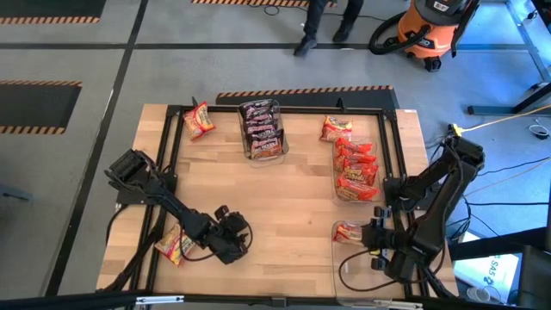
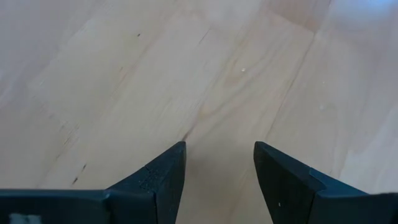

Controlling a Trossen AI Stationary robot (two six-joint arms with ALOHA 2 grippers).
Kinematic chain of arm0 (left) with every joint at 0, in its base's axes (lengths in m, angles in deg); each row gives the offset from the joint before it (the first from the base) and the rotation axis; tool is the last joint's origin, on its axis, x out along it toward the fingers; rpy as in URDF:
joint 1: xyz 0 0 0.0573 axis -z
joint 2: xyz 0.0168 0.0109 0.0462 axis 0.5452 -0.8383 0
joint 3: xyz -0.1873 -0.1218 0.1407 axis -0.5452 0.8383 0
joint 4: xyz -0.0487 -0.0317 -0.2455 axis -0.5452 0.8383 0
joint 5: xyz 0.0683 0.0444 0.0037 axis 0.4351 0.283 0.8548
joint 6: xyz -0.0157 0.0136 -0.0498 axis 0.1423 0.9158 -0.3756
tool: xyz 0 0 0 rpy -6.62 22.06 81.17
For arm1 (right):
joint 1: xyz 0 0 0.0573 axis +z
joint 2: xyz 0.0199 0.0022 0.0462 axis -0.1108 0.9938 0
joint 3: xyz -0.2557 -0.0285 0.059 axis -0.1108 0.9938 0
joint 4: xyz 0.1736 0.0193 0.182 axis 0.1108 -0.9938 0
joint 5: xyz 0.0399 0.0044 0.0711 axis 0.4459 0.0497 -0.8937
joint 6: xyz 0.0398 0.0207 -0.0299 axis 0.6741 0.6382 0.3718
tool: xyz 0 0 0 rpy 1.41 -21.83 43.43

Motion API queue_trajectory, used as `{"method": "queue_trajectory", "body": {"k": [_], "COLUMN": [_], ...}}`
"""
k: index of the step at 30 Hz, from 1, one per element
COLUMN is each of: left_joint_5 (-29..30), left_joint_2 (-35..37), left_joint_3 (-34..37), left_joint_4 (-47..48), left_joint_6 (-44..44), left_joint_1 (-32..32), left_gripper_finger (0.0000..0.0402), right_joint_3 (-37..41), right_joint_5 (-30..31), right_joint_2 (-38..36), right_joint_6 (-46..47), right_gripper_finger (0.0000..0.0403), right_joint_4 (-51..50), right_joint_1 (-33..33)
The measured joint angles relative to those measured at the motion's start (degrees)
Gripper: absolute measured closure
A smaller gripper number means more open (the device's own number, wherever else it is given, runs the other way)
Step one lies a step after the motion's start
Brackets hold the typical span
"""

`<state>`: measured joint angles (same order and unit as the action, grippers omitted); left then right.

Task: Sort Maruchan noodles
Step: Put the red noodle pack into the bottom transparent bin

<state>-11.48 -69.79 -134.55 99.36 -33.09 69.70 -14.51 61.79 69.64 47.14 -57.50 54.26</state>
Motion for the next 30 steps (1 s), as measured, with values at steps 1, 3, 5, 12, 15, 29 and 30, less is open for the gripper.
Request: {"method": "queue_trajectory", "body": {"k": [1,3,5,12,15,29,30], "left_joint_5": [0.0,0.0,-0.4,-7.3,-16.4,-40.9,-41.9], "left_joint_2": [0.0,0.1,1.2,10.6,15.4,23.7,23.7], "left_joint_3": [0.0,0.0,0.0,-0.1,-0.1,0.0,0.0], "left_joint_4": [-0.2,-0.6,-0.3,5.1,10.6,35.1,36.4], "left_joint_6": [0.0,0.0,0.1,0.2,-4.9,-33.2,-32.6], "left_joint_1": [-0.1,-0.4,-0.6,-1.0,-0.9,11.5,12.1], "left_gripper_finger": [0.0217,0.0217,0.0217,0.0217,0.0217,0.0217,0.0217], "right_joint_3": [-1.1,-3.1,-4.9,-5.4,-3.6,0.6,0.6], "right_joint_5": [1.4,4.9,8.3,13.8,13.6,5.1,4.9], "right_joint_2": [0.0,0.0,0.0,0.0,0.0,3.8,4.7], "right_joint_6": [0.0,-0.1,-0.8,-9.5,-15.8,-30.6,-31.6], "right_gripper_finger": [0.0221,0.0221,0.0221,0.0221,0.0221,0.0120,0.0113], "right_joint_4": [-0.6,-0.9,-0.8,7.0,14.4,38.5,39.2], "right_joint_1": [0.0,-0.5,-1.6,-9.5,-13.7,-31.4,-32.1]}}
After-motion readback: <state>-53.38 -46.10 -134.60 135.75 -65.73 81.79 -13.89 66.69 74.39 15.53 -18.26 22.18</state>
